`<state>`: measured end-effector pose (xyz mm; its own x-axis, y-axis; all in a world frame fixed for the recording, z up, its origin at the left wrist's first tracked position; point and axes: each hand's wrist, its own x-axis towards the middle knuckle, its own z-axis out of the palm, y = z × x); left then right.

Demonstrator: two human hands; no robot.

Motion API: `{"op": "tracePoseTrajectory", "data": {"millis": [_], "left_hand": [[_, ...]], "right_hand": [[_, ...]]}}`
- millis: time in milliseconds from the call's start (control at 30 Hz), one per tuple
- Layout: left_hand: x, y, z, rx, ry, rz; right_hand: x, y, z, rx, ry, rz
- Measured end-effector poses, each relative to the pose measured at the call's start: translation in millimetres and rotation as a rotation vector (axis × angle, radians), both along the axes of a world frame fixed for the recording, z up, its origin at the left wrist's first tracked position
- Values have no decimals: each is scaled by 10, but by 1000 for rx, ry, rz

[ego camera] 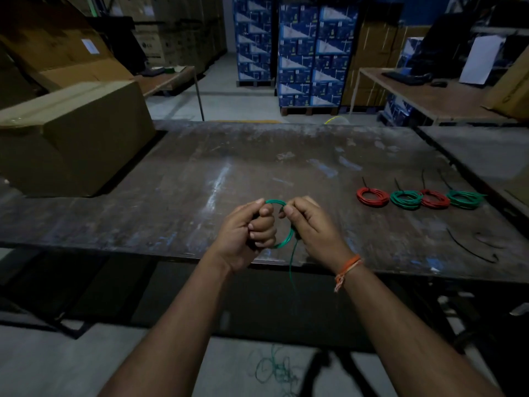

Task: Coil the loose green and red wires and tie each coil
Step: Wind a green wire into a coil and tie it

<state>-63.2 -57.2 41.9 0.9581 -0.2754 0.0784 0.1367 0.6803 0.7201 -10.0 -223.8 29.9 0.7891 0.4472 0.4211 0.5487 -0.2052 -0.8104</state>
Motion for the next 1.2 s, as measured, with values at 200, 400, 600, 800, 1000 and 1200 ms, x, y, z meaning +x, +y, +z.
{"op": "tracePoseTrajectory", "data": {"millis": [200, 400, 600, 800, 1000, 1200], "left_hand": [[29, 192, 33, -245, -1, 8], [34, 424, 151, -298, -33, 153], [17, 236, 86, -238, 3, 76], [-27, 253, 114, -217, -23, 39], [-127, 307, 19, -183, 33, 94], [-106, 280, -16, -205, 26, 65]], "right_hand": [[-83, -160, -347, -59, 298, 196], [0, -480, -837, -844, 295, 65], [-27, -219, -951, -676, 419, -275], [-423, 146, -765, 384, 956, 335], [51, -256, -1155, -929, 354, -272], [-420, 215, -945, -369, 751, 227]]}}
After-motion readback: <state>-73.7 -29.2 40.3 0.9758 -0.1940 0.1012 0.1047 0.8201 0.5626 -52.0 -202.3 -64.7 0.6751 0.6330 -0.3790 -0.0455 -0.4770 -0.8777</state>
